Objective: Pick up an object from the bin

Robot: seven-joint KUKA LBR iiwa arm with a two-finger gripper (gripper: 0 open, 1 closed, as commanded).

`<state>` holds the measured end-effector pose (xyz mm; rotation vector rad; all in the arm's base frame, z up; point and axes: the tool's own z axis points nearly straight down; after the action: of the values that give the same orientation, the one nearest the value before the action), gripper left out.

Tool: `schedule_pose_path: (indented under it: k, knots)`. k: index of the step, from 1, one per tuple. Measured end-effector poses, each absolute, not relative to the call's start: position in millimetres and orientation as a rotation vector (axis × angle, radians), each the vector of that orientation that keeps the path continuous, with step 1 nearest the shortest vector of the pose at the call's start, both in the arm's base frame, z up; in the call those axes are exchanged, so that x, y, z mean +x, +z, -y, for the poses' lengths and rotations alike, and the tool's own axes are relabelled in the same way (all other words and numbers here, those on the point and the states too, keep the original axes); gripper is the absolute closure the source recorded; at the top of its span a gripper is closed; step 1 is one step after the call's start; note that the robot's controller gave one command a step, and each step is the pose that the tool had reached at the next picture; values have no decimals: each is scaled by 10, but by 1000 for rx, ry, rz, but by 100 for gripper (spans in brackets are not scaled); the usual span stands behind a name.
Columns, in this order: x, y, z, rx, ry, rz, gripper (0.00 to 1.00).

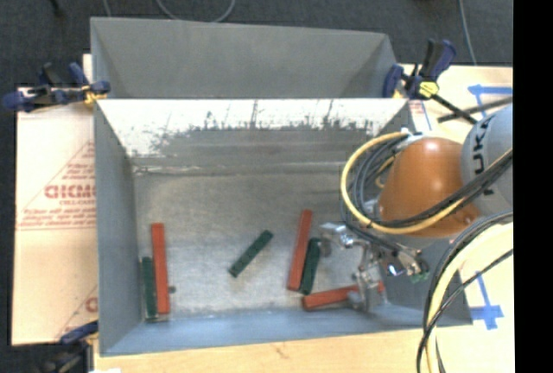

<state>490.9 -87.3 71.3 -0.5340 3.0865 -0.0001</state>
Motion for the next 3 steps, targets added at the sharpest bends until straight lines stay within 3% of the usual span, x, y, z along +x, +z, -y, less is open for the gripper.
schedule_pose_path:
  k: [1,2,3]
  knots:
    - [4780,801,-10,-663,-1,-3052,0]
    - [4863,1240,-794,-738,4,-3045,0]
    - [5166,695,-298,-770,-1,-3038,0]
